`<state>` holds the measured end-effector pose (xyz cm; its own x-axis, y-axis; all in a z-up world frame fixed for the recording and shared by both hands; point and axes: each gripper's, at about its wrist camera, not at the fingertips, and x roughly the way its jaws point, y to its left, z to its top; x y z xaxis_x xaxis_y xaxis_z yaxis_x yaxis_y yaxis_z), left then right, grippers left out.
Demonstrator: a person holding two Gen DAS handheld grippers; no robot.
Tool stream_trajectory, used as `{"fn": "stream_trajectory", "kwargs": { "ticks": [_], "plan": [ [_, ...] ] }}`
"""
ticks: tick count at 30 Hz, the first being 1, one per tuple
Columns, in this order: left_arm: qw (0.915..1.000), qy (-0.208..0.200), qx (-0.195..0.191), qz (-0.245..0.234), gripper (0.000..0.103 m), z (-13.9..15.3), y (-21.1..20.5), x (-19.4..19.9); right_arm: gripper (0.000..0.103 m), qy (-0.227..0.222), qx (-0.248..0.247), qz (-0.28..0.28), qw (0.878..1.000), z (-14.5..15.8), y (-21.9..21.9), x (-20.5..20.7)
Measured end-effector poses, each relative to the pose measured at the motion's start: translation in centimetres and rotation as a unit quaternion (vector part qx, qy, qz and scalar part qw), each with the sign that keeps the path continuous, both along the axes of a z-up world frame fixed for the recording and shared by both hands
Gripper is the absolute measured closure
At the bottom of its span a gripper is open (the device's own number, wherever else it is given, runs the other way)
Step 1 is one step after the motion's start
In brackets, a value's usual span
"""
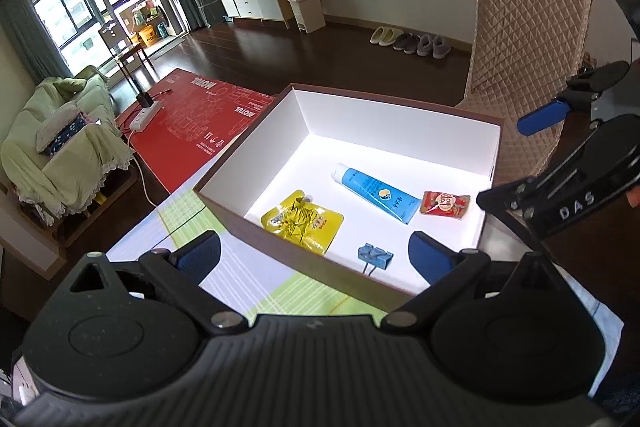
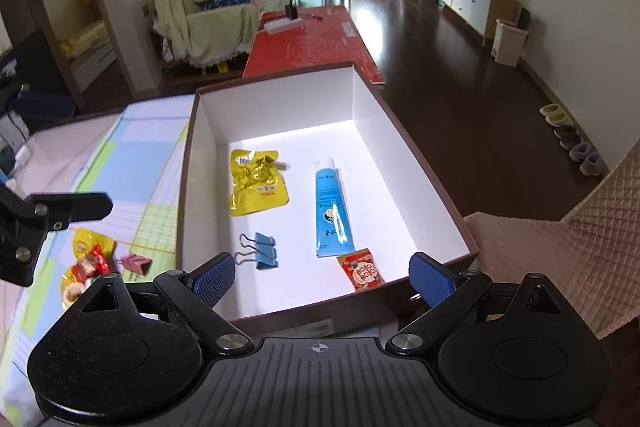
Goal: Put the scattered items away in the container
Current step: 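Move both tools back from the box toward the item pile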
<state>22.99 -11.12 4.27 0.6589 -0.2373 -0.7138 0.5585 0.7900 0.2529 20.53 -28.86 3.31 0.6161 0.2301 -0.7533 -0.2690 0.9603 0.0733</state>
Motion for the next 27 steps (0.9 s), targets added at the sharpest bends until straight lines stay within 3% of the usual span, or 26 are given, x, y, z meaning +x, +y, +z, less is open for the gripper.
{"fn": "stream_trajectory", "kwargs": {
  "ticks": [13, 22, 27],
  "plan": [
    [0.9997, 0.002, -0.018, 0.017, 0.003, -0.3, 5.3, -4.0, 0.007, -0.008, 0.002, -0.038, 0.999, 0.7, 1.2, -3.2],
    [0.9984, 0.009, -0.042, 0.038, 0.002, -0.3, 9.8, -6.2, 0.007, -0.001, 0.03, -0.055, 0.998, 1.1, 2.2, -5.2],
    [0.9972, 0.005, -0.05, 0.055, 0.002, -0.3, 12.7, -7.5, 0.007, -0.02, 0.038, -0.054, 0.998, 1.4, 3.0, -7.2]
  ]
}}
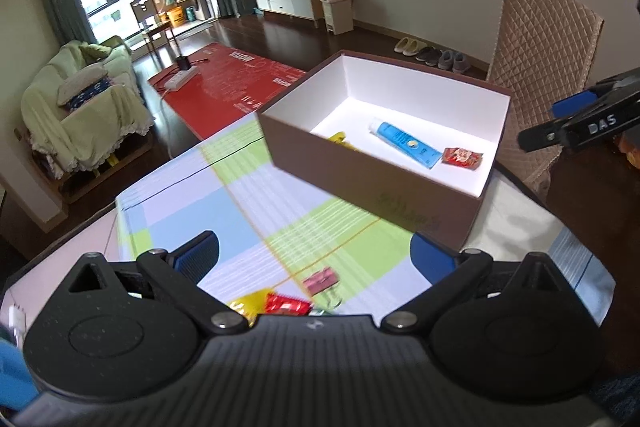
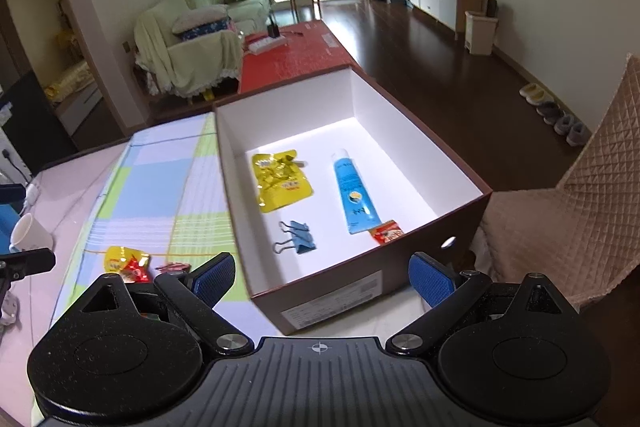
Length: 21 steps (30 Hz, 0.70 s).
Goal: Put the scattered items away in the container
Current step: 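Move both tools back from the box toward the item pile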
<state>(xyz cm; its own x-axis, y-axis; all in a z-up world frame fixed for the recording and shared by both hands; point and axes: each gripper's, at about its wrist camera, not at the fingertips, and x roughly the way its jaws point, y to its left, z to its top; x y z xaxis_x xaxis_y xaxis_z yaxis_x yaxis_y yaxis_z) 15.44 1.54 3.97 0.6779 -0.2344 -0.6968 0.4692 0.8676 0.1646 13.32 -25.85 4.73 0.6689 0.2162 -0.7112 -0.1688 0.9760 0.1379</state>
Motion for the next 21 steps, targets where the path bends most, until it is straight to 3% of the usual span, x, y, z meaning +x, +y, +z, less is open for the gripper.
{"fn": "stream_trajectory", "kwargs": {
  "ticks": [6, 11, 21],
  "plan": [
    [0.9995, 0.006, -0.01, 0.028, 0.002, -0.5, 4.2, -2.0, 0.007, -0.028, 0.002, 0.011, 1.0, -0.2, 1.5, -2.7],
    [0.9987, 0.028, -0.008, 0.042, 0.002, -1.7, 7.7, -4.0, 0.007, -0.042, -0.003, 0.053, 0.998, -0.9, 3.7, -5.2],
    [0.9924, 0.094, -0.039, 0.07, 0.002, -5.9, 11.8, -7.3, 0.007, -0.018, -0.012, 0.147, 0.989, -5.4, 9.4, -7.6]
  ]
}}
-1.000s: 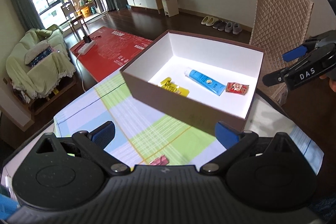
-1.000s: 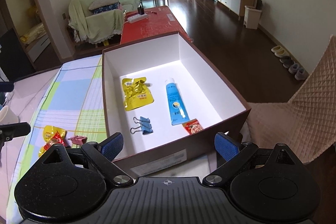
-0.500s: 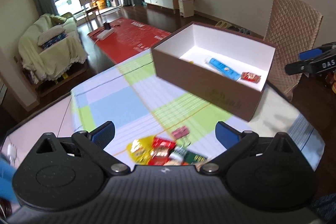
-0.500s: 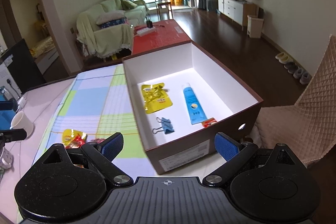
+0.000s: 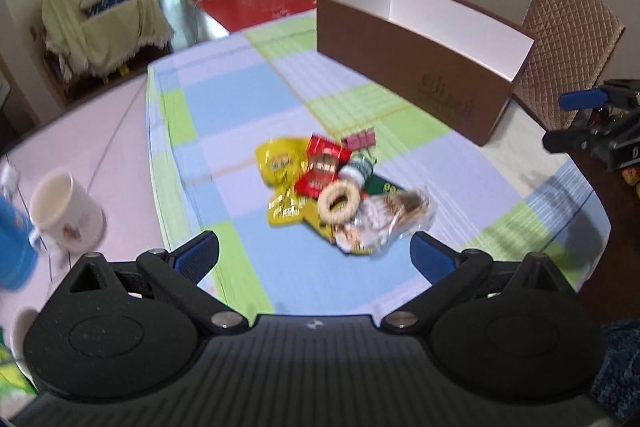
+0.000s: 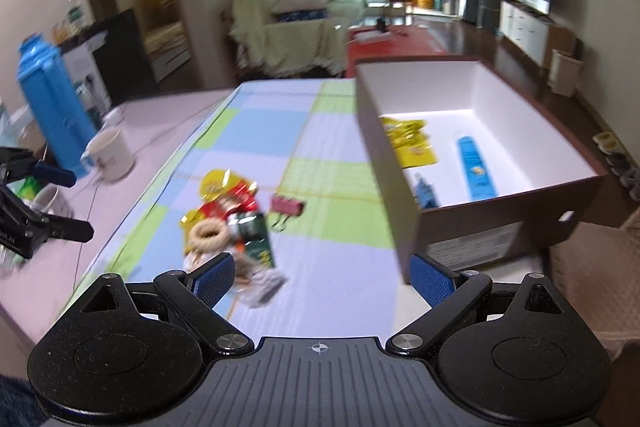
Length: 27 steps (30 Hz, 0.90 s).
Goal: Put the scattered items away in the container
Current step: 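Move both tools back from the box toward the item pile, then grasp the cotton swab bag with the right gripper while the left gripper grasps the ring snack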
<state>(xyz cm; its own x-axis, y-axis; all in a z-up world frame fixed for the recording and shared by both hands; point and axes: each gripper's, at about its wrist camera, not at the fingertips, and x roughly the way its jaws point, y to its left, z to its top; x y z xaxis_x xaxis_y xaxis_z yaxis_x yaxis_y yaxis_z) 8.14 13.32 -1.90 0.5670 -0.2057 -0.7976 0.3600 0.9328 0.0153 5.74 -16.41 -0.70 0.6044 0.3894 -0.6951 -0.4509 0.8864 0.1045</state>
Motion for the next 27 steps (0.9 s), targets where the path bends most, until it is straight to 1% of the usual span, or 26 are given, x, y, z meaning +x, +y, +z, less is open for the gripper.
{"fn": "stream_trajectory", "kwargs": {
  "ticks": [7, 15, 19, 24, 25, 26, 27],
  "plan": [
    [0.9995, 0.016, -0.007, 0.025, 0.002, -1.2, 1.9, 0.0, 0.007, 0.021, -0.029, 0.046, 0.998, -2.6, 3.5, 1.2],
    [0.9987, 0.034, -0.01, 0.037, 0.002, -2.6, 2.7, 1.7, 0.007, 0.044, -0.052, 0.098, 0.993, -4.7, 5.8, 2.7],
    [0.9982, 0.044, -0.01, 0.039, 0.002, -3.5, 2.9, 2.9, 0.007, 0.049, -0.068, 0.132, 0.988, -5.8, 7.0, 3.7],
    [0.9974, 0.06, -0.008, 0.039, 0.003, -4.5, 2.9, 4.4, 0.008, 0.052, -0.095, 0.187, 0.976, -7.6, 9.1, 4.8],
    [0.9972, 0.063, -0.008, 0.039, 0.003, -4.7, 2.9, 4.6, 0.012, 0.052, -0.1, 0.197, 0.974, -8.0, 9.4, 5.1],
    [0.997, 0.066, -0.008, 0.038, 0.004, -4.9, 2.8, 4.9, 0.027, 0.054, -0.104, 0.206, 0.972, -8.4, 9.8, 5.4],
    [0.9968, 0.069, -0.009, 0.038, 0.004, -5.1, 2.8, 5.1, 0.031, 0.06, -0.106, 0.214, 0.969, -8.8, 10.1, 5.8]
  ]
}}
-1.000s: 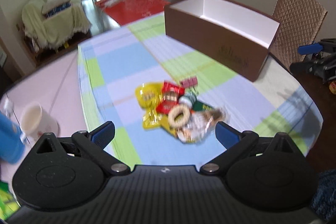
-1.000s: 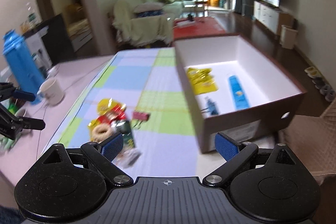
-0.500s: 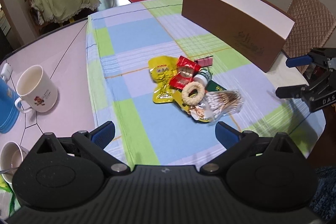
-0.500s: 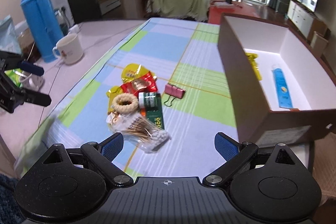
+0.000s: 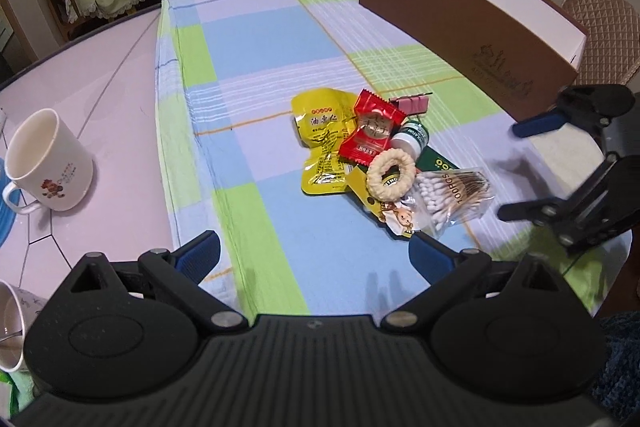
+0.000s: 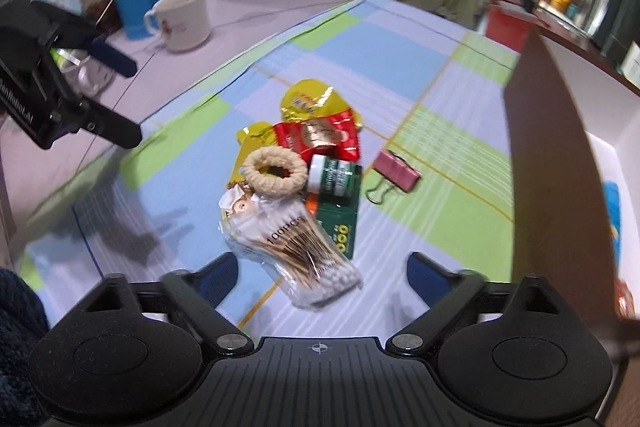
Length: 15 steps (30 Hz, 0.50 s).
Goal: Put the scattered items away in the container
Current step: 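Grasp the cotton swab bag with the right gripper while the left gripper grasps the ring snack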
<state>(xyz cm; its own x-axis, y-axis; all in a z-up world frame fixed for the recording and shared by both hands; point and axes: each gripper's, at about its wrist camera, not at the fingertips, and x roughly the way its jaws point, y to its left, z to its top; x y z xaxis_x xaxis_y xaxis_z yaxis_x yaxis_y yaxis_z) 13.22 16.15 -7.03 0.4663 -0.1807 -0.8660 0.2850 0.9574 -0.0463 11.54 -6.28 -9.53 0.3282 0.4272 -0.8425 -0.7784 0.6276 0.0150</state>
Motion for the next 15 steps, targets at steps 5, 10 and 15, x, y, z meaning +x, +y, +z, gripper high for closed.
{"fn": "stream_trajectory", "kwargs": {
  "ticks": [5, 10, 15],
  "plan": [
    [0.9999, 0.014, -0.006, 0.0, 0.008, -0.9, -0.1, 1.0, 0.031, 0.014, -0.012, 0.035, 0.999, -1.8, 1.3, 1.4],
    [0.9997, 0.023, -0.01, -0.006, 0.009, -1.5, -0.4, 1.9, 0.04, 0.02, -0.027, 0.066, 0.997, -3.2, 2.2, 1.9],
    [0.9994, 0.023, -0.015, -0.022, 0.011, -1.9, -1.3, 2.7, 0.064, 0.032, -0.026, 0.071, 0.997, -3.8, 2.2, 2.1]
  ]
}}
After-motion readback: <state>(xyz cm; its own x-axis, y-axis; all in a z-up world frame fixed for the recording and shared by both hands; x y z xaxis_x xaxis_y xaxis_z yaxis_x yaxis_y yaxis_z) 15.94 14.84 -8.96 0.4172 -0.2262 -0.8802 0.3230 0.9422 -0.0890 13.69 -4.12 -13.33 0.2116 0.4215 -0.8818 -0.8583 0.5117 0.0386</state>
